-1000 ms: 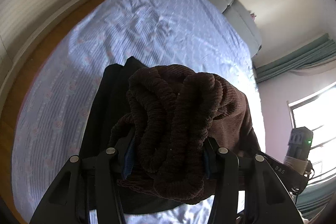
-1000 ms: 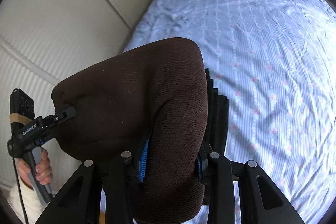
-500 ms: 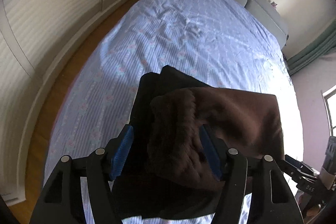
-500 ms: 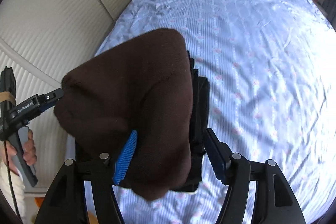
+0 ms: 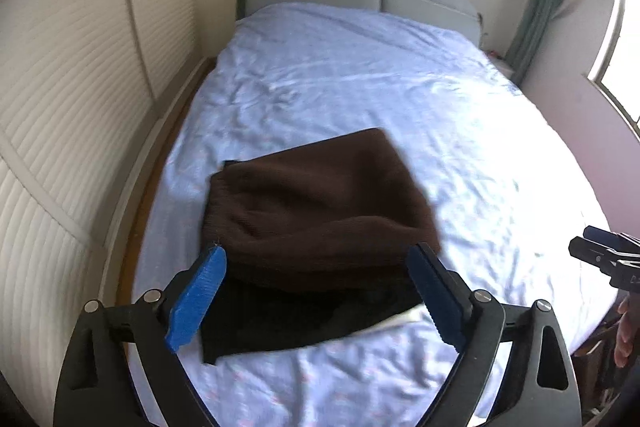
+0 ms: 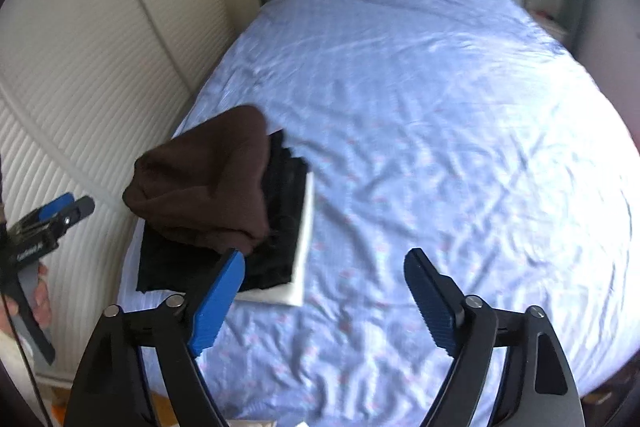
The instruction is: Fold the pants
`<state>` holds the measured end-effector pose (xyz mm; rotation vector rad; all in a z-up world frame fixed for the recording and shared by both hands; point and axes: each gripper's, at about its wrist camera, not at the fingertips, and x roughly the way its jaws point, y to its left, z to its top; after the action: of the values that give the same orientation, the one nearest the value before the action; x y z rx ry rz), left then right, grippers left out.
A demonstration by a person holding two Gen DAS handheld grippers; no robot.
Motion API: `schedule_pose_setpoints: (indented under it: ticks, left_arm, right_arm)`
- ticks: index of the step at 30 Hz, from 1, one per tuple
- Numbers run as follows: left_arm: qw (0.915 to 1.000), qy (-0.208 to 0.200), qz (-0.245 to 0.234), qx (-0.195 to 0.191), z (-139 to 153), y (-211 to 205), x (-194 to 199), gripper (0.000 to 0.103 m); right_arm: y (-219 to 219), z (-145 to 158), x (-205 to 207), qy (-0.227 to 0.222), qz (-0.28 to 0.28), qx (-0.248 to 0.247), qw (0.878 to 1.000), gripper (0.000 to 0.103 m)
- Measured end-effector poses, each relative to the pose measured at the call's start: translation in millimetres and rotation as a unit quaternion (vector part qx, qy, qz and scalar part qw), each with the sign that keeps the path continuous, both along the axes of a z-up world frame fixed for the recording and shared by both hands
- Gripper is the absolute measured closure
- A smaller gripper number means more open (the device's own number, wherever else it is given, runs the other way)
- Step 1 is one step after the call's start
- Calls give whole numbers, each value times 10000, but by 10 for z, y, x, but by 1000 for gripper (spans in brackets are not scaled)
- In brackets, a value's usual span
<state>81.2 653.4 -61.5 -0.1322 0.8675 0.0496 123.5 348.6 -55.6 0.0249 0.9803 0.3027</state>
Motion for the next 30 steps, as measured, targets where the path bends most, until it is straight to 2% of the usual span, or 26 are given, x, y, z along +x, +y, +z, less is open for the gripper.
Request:
schedule_pose_setpoints:
  ticks: [8, 16, 20, 23, 30]
  left_arm:
    - [9986, -345, -353, 166, 431, -1078, -247, 3]
    - [9971, -628, -350, 240, 756, -2306, -670, 2]
    - [9957, -799, -278, 373, 836, -2858, -923, 1]
    - [9957, -828, -256, 327, 856, -3242, -1072, 1]
    - [9959, -872, -94, 210, 887, -3816, -1354, 1]
  right_arm:
    - [-878, 410, -511, -522, -386, 100, 9978, 15]
    - [-1856, 681, -925, -872, -254, 196, 9957, 15]
    - [-2320, 733, -1089, -972, -133, 193, 9950, 15]
    - [-2666, 752, -1194, -983, -72, 214, 9949, 15]
    - [-3302, 827, -1468, -1084, 36, 257, 9938, 15]
